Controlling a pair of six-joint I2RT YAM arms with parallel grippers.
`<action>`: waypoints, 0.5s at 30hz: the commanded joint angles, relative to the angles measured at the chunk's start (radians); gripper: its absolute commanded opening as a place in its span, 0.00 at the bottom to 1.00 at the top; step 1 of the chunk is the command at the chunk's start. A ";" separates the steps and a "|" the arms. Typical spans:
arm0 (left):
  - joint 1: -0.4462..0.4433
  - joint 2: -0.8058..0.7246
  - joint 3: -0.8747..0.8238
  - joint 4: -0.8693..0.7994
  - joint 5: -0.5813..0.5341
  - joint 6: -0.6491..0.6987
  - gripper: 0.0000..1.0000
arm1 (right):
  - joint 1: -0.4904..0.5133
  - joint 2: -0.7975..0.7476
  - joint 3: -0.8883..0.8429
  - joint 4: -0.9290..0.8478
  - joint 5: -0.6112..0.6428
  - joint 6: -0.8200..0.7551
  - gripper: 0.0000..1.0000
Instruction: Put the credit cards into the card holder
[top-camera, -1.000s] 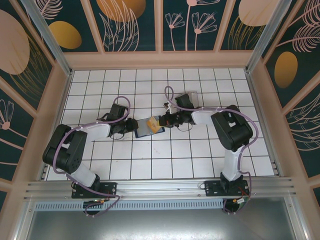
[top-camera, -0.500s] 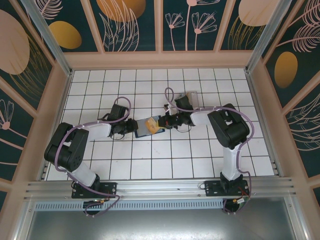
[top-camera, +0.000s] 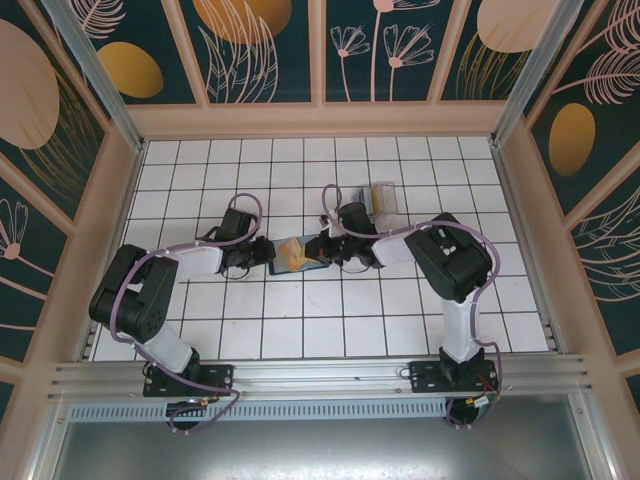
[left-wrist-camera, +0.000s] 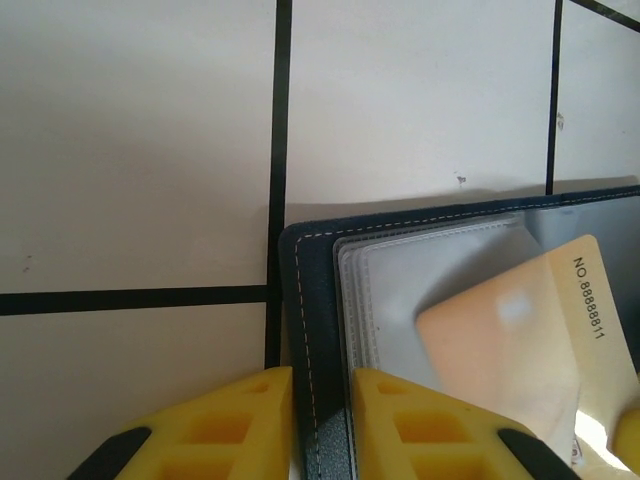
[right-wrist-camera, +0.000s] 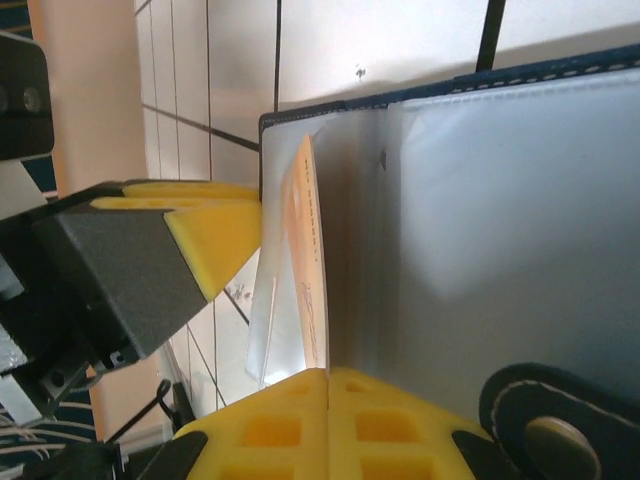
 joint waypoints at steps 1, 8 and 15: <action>-0.002 0.008 -0.003 -0.018 -0.015 0.002 0.24 | 0.033 0.016 -0.028 0.084 0.091 0.073 0.00; -0.002 -0.005 -0.017 -0.026 -0.052 0.013 0.24 | 0.045 0.003 -0.115 0.183 0.181 0.254 0.00; -0.002 0.005 -0.026 -0.020 -0.056 0.025 0.23 | 0.069 -0.004 -0.151 0.229 0.225 0.359 0.00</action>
